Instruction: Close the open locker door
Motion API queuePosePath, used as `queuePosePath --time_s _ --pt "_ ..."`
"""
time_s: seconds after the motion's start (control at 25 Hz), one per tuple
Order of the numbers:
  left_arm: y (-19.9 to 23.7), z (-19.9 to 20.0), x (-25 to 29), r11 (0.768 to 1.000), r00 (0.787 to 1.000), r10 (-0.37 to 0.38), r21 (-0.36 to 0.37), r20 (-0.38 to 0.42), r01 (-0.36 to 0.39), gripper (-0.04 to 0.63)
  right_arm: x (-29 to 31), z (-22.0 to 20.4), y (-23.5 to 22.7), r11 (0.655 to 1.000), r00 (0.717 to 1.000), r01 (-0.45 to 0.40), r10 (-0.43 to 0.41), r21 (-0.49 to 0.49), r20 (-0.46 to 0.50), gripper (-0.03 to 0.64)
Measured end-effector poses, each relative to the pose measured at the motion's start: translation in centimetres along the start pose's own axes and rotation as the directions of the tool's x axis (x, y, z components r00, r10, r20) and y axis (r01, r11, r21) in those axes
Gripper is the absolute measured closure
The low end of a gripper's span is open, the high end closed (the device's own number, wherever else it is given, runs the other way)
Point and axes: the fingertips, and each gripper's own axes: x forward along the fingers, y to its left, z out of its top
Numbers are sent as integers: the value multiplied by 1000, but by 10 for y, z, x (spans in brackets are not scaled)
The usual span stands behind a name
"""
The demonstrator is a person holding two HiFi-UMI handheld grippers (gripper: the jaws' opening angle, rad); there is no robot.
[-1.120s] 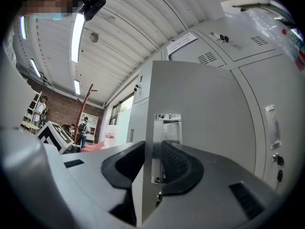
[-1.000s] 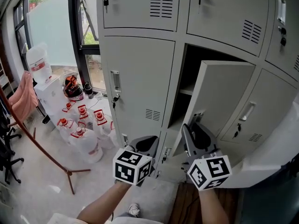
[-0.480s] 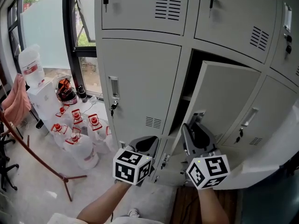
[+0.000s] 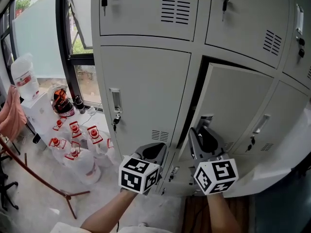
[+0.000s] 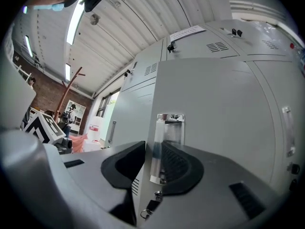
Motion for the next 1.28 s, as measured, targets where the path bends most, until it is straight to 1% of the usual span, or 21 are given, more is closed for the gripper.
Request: queuePosePath --time_s 0.4,0.76,0.92,1.28 --pt "20 9 11 998 998 -59 26 7 58 588 28 -5 -9 997 997 71 -71 -27 -4 514" --pt "29 13 22 994 995 -103 34 9 103 588 45 -8 -16 993 995 99 -100 -62 -11 515" --pt "32 17 25 993 993 -114 37 13 113 588 50 -8 -20 993 995 103 -103 -51 -2 517" --pt "34 18 34 991 991 -132 40 14 131 588 59 -11 -26 997 997 80 -80 8 11 529"
